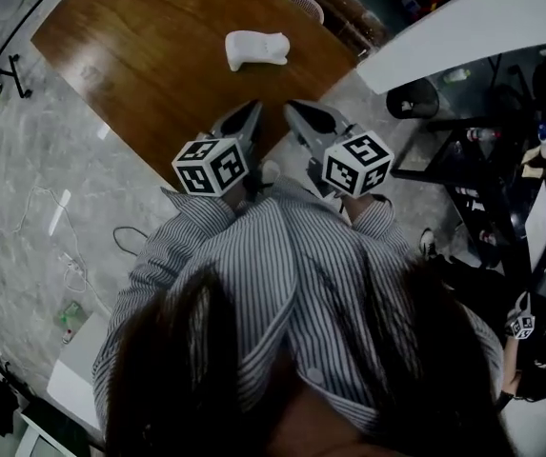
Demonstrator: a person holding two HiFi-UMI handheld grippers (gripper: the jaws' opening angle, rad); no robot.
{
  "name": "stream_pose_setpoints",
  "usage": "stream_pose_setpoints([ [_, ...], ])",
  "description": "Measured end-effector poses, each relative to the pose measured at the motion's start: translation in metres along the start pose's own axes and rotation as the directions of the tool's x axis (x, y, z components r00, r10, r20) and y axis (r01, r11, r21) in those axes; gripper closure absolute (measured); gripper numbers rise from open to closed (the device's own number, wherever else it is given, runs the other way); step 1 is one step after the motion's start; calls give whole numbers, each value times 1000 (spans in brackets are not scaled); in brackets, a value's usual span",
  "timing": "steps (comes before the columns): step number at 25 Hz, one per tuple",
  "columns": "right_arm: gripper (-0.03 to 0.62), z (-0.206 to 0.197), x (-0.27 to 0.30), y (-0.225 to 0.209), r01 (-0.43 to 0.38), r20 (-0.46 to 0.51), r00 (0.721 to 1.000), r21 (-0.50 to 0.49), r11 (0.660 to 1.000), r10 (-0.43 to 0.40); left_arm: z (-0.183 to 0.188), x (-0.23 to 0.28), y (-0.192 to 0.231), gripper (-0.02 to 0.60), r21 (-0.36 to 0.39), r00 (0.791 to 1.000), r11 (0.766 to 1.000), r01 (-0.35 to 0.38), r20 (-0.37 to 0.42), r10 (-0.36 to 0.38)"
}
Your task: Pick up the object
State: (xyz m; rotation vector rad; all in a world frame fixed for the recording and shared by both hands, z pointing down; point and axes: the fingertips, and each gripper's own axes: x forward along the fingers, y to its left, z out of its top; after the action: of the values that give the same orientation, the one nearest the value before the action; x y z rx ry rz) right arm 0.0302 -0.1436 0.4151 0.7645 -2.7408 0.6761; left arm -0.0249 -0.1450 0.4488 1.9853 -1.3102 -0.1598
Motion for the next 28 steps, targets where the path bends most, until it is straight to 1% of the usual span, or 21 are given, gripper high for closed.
stream_pose_setpoints([
  [5, 591, 8, 30, -22, -74, -102, 993, -120, 990, 61, 3, 18, 19, 578, -50, 999, 998, -29, 19, 30],
  [8, 588, 6, 49, -37, -118, -202, 976, -211, 970, 75, 1, 26, 32, 578, -57, 998, 997, -60, 28, 62],
  [10, 562, 4, 62, -45, -156, -268, 960, -272, 950, 81, -1, 29, 42, 578, -80, 996, 994, -76, 28, 79],
  [11, 554, 3, 69, -50, -176, -295, 952, -304, 936, 82, -2, 31, 47, 578, -93, 996, 992, -83, 30, 86],
  [13, 518, -1, 84, -60, -222, -351, 932, -357, 907, 90, -3, 37, 57, 578, -123, 994, 988, -98, 40, 103],
  [16, 431, -10, 104, -74, -297, -443, 891, -400, 867, 101, -3, 50, 65, 578, -166, 990, 980, -112, 63, 124],
  [17, 385, -14, 110, -78, -319, -471, 877, -421, 849, 96, -3, 54, 67, 578, -177, 989, 978, -113, 69, 127],
  [18, 354, -16, 117, -82, -338, -496, 864, -444, 830, 87, -3, 58, 69, 578, -186, 989, 976, -114, 74, 130],
  [19, 328, -18, 125, -86, -356, -517, 853, -467, 809, 77, -4, 61, 72, 578, -193, 988, 974, -116, 76, 133],
  [21, 297, -21, 140, -92, -394, -552, 832, -511, 764, 59, -5, 66, 79, 578, -208, 987, 970, -123, 79, 142],
  [24, 263, -32, 159, -103, -462, -610, 792, -576, 674, 21, -5, 71, 92, 578, -235, 983, 963, -136, 87, 160],
  [27, 243, -37, 176, -114, -510, -639, 769, -644, 571, -33, -8, 75, 105, 578, -268, 979, 952, -148, 97, 180],
  [28, 233, -39, 180, -117, -529, -652, 756, -652, 544, -47, -9, 76, 107, 578, -285, 977, 946, -151, 99, 186],
])
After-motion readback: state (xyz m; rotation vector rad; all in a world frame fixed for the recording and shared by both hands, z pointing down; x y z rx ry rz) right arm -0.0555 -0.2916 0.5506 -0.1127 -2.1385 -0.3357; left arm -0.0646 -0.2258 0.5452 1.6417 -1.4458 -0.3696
